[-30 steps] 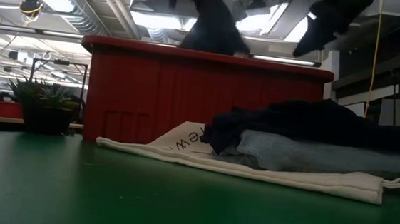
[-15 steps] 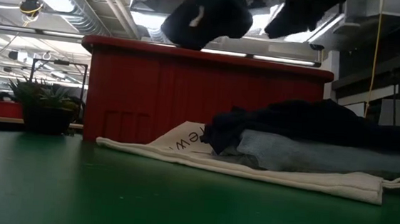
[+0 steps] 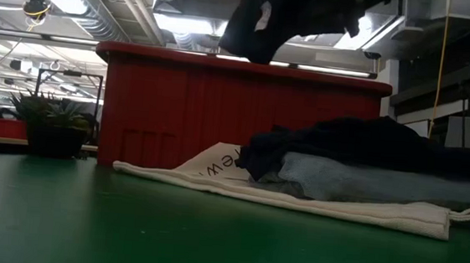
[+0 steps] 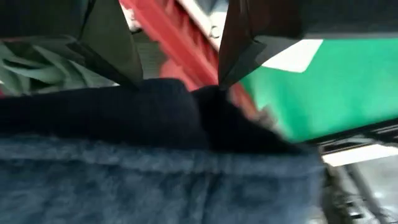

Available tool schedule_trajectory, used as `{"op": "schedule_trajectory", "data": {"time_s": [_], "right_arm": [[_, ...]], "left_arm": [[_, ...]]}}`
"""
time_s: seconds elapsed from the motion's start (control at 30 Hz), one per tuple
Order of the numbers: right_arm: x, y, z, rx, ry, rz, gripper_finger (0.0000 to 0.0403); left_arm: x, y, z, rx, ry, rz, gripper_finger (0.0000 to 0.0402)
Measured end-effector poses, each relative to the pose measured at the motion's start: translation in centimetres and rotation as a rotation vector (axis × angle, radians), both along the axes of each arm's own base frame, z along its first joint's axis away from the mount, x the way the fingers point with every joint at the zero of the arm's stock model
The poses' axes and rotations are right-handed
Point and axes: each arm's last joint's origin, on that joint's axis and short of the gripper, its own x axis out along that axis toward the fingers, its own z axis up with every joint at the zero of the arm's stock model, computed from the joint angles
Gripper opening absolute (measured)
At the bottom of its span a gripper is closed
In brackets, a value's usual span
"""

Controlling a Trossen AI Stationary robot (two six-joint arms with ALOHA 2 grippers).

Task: Fold laundry
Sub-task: Fold the gray shorts

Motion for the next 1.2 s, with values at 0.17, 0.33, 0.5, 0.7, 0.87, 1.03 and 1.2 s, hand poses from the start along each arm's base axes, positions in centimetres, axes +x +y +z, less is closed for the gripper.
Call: {"op": "schedule_trajectory", "data": {"time_s": [0.17, 0.33, 0.5, 0.7, 0.87, 1.03, 1.2], "right_arm": [[0.1, -0.1, 0.5, -0.015, -0.044, -0.016, 0.0209], [-0.9, -0.1, 1.1, -0.094, -0.032, -0.066, 0.0209], [-1.6, -0.4, 1.5, -0.222, 0.023, -0.154, 0.0209], [-1.8, -0.6, 1.5, -0.295, 0.070, -0.210, 0.0209], [-1.7, -0.6, 1.8, -0.332, 0.066, -0.199, 0.0209], [-1.6, -0.6, 2.4, -0.364, 0.019, -0.198, 0.0209], [-1.4, -0.6, 2.8, -0.369, -0.022, -0.181, 0.0191]], "left_arm": [[0.2, -0.5, 0.0, -0.001, 0.001, -0.016, 0.0004], [0.4, -0.9, -0.1, 0.006, 0.009, -0.073, 0.0005], [0.4, -0.9, -0.1, 0.008, 0.013, -0.095, 0.0005], [0.4, -0.9, -0.1, 0.008, 0.013, -0.097, 0.0005], [0.4, -0.9, -0.1, 0.008, 0.014, -0.097, 0.0005], [0.4, -1.0, -0.1, 0.009, 0.014, -0.103, 0.0005], [0.7, -1.6, -0.1, 0.009, 0.014, -0.122, 0.0003]]}}
